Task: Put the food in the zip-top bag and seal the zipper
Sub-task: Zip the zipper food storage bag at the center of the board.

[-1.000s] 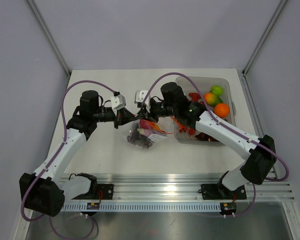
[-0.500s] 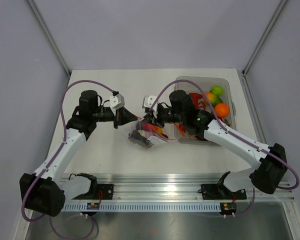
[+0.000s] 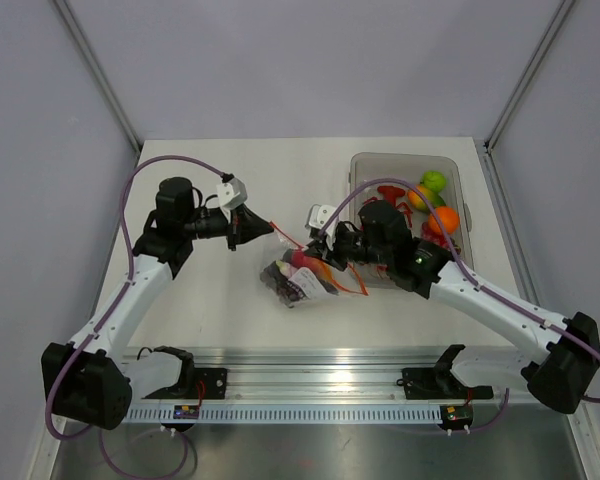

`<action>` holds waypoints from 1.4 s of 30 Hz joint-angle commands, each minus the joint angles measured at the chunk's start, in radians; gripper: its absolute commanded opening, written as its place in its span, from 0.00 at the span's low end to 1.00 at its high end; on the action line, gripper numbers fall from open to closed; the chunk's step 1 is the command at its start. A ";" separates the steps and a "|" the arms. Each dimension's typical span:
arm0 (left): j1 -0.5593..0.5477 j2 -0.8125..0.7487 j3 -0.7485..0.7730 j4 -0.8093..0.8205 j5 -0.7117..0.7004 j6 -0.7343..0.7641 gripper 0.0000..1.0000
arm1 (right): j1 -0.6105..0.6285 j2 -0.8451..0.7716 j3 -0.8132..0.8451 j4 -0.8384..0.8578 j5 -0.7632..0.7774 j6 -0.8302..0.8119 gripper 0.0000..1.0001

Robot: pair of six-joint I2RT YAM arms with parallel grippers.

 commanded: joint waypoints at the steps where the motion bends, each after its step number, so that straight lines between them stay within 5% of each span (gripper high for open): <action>1: 0.039 0.017 0.025 0.120 -0.114 -0.028 0.00 | 0.003 -0.093 -0.055 -0.024 0.039 0.043 0.00; 16: 0.045 0.037 0.016 0.224 -0.183 -0.097 0.00 | 0.003 -0.255 -0.195 -0.056 0.137 0.084 0.00; 22: 0.061 0.038 0.046 0.165 -0.222 -0.065 0.00 | 0.003 -0.297 -0.236 -0.064 0.175 0.096 0.00; 28: 0.042 0.008 0.080 0.073 -0.085 -0.056 0.00 | 0.001 -0.306 -0.238 -0.055 0.171 0.103 0.00; 30: -0.006 -0.044 0.097 0.002 -0.099 0.051 0.02 | 0.003 -0.295 -0.229 -0.062 0.165 0.095 0.00; 31: -0.028 -0.060 0.106 -0.080 -0.129 0.143 0.09 | 0.003 -0.291 -0.224 -0.061 0.162 0.092 0.00; 32: -0.069 -0.083 0.117 -0.122 -0.140 0.185 0.29 | 0.003 -0.283 -0.221 -0.061 0.155 0.087 0.00; 36: -0.155 -0.109 0.172 -0.243 -0.195 0.286 0.68 | 0.003 -0.278 -0.216 -0.050 0.148 0.084 0.00; 42: -0.270 -0.086 0.165 -0.276 -0.222 0.374 0.75 | 0.003 -0.277 -0.209 -0.044 0.145 0.087 0.00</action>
